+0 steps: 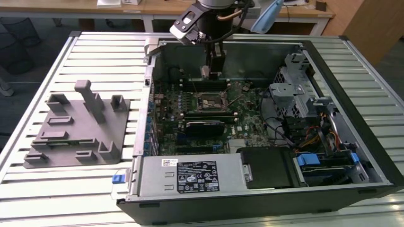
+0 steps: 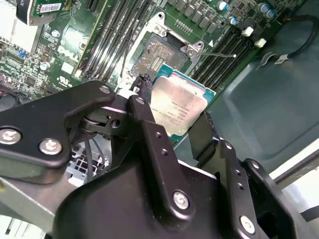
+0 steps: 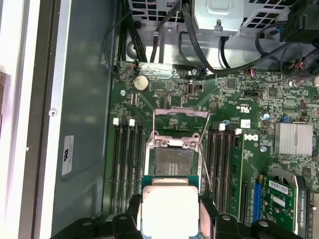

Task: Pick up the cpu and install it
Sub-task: 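Place the cpu into insertion slot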

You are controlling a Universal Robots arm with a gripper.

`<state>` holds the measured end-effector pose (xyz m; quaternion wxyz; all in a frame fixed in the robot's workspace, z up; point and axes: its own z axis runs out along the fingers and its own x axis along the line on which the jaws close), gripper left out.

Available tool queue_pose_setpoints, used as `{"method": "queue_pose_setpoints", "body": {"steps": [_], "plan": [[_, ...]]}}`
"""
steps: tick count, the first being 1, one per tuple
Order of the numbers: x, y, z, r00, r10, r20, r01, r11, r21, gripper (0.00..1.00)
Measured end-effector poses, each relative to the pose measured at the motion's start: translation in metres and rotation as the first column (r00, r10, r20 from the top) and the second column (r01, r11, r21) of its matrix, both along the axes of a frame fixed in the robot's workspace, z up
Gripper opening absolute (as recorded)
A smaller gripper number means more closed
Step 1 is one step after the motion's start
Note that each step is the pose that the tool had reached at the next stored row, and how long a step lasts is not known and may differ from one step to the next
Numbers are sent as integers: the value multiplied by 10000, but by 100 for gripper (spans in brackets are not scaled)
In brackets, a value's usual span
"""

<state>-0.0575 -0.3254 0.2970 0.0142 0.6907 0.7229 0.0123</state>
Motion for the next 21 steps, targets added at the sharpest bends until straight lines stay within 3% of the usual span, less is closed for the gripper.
{"method": "queue_pose_setpoints", "body": {"steps": [21], "plan": [[1,-5,-40,10000,-1,0,1,10000,1,54]]}}
